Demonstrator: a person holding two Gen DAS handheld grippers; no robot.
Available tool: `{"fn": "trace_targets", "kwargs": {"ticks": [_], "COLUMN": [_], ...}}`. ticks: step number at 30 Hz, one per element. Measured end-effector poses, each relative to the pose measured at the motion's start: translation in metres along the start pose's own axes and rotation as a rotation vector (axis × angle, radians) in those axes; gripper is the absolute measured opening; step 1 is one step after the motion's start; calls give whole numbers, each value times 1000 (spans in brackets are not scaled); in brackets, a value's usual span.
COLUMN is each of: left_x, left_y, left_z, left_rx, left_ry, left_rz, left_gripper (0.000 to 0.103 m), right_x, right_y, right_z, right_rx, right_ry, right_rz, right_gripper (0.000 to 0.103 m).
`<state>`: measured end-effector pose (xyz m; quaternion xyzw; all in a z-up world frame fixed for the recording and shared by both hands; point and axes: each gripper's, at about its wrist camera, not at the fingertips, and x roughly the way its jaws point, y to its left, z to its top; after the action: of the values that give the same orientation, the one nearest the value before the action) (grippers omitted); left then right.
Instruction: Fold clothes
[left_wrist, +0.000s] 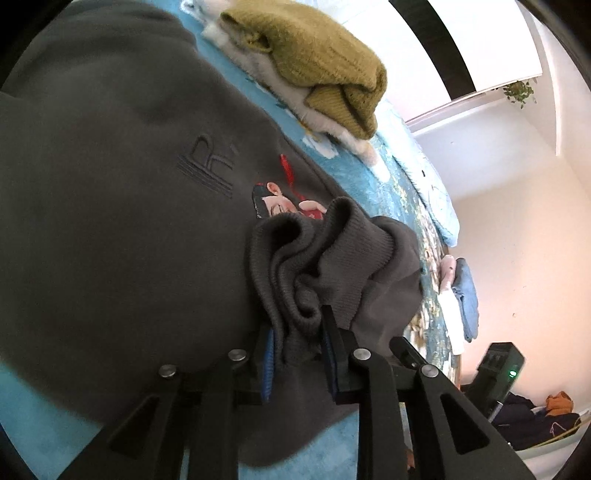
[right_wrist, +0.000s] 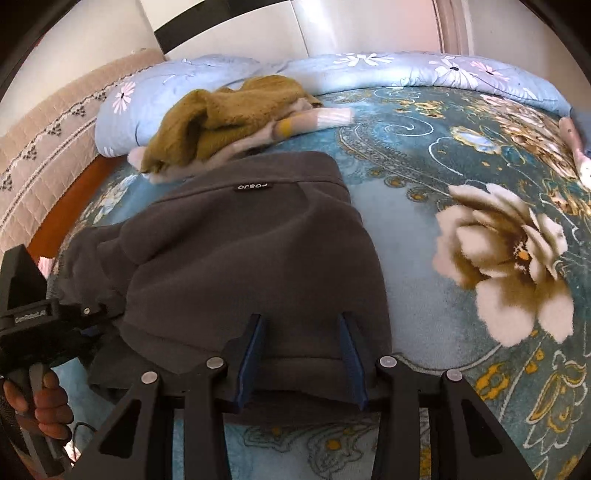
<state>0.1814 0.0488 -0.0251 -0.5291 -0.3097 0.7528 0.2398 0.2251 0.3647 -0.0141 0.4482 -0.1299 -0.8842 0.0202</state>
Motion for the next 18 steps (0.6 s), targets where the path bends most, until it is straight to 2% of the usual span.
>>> {"fn": "trace_targets", "kwargs": {"ticks": [3,5,7,9,10,14,17,18], "left_x": [-34,-68,-106,-140,-152,-193,-204,-203], "left_y": [-3,-2,8,31,44,107,140,149], "left_z": [-2,0,3,6,7,7,2,0], "left_rx": [-5,9,-2,-73,-121,-322,-402,-428], "left_ry": [-36,-114,-221,-322,-355,-476,-510,-511], "left_rz": [-74,-84,-2,123,153,176,189,196], "left_gripper": [24,26,26,27,27,27,28,32], "right_x": [-3,-6,-10,-12,-13,-14,-16,-17], "right_y": [-4,-4,-2,-1,0,1,2,2], "right_z": [0,3,3,3,3,2,3,4], "right_rx": [15,12,10,3,-1,-3,2,1], "right_ry": [-6,-8,-10,-11,-11,-11,-10,-13], "right_rz": [19,20,18,10,5,-9,-14,-16], "right_gripper": [44,44,45,45,45,45,45,46]}}
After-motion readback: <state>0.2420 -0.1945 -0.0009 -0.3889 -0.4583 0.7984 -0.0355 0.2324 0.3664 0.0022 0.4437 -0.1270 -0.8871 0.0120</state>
